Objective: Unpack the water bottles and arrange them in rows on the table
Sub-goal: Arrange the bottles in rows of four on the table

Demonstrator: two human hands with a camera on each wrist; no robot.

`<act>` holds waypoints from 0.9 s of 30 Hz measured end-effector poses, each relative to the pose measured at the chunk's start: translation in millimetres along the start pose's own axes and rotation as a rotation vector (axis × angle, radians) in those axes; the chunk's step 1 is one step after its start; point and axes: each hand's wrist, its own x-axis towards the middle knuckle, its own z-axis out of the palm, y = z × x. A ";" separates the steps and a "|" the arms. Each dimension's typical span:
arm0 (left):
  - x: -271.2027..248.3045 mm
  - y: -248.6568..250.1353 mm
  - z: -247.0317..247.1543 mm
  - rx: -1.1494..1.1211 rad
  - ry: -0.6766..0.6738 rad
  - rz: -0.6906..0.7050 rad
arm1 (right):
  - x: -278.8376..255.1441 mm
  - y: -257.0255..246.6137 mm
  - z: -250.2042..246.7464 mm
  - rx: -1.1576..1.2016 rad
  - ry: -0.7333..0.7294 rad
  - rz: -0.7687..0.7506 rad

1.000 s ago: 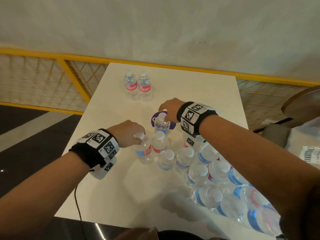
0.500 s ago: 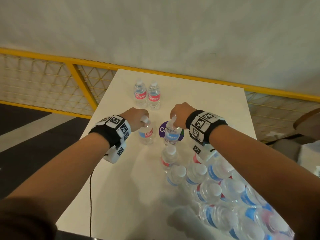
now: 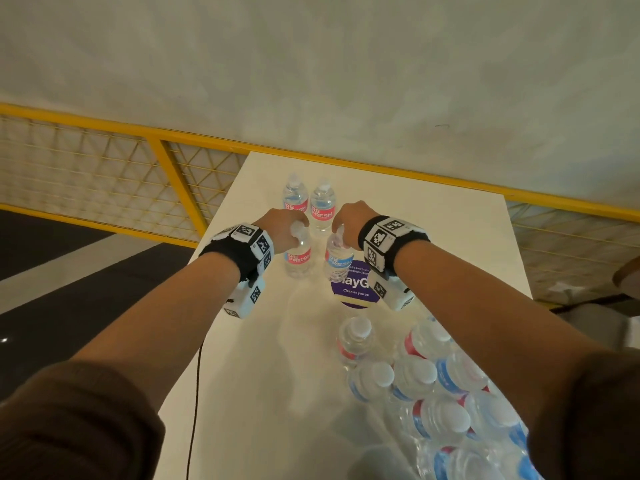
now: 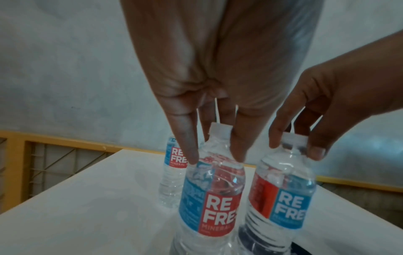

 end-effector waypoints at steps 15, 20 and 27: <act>20.2 -22.5 -15.1 -0.078 0.093 -0.062 | 38.8 -6.9 9.0 0.052 0.080 -0.007; 24.8 -25.4 -17.1 -0.117 0.098 -0.079 | 45.4 -8.7 7.2 0.046 0.086 -0.019; 31.2 -19.1 -17.3 -0.103 0.111 -0.080 | 50.6 -10.6 5.2 0.062 0.123 0.004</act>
